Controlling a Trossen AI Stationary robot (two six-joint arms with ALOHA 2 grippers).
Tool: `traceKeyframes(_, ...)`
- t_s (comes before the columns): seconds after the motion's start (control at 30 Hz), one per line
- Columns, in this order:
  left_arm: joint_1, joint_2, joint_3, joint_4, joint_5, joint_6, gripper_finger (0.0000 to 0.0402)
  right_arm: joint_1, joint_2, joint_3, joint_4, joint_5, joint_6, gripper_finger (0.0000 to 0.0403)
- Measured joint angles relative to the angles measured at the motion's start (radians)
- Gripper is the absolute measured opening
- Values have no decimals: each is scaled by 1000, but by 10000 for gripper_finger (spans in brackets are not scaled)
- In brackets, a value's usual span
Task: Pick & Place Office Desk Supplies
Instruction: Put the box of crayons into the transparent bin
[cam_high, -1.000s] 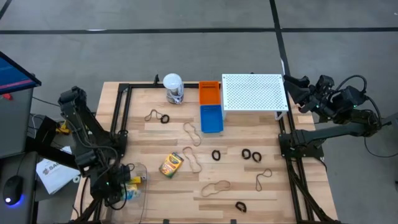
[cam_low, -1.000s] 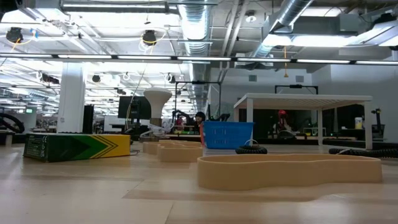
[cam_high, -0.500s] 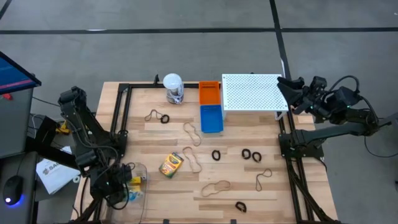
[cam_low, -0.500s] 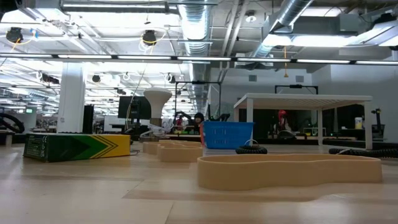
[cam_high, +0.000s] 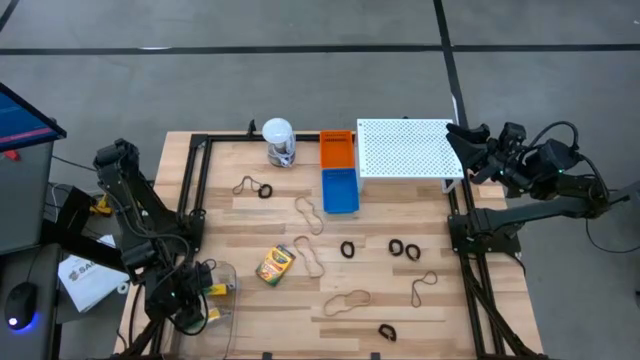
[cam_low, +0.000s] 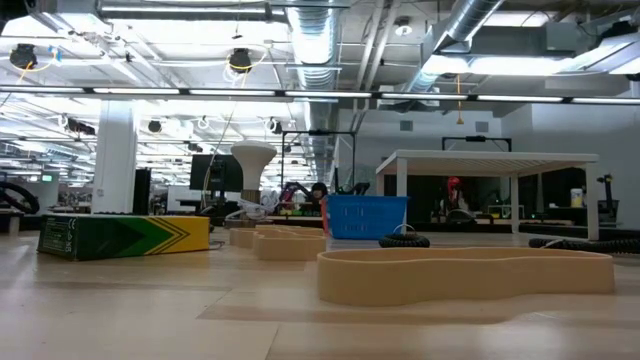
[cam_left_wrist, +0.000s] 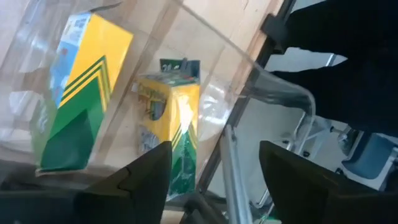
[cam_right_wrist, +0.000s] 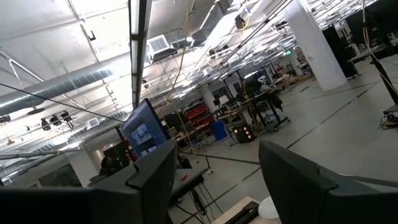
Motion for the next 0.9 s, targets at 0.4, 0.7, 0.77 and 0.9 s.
traceKeyframes(0.4,78,-5,0,159,-150,33,244,0,0,0,0,0,26,224)
traceKeyframes(0.7,383,-30,0,355,-115,291,244,1,0,0,0,-4,34,224)
traceKeyframes(0.77,457,-34,0,408,-63,308,241,1,0,0,0,-4,34,224)
traceKeyframes(0.9,592,-36,1,516,47,342,229,1,0,0,0,-6,34,224)
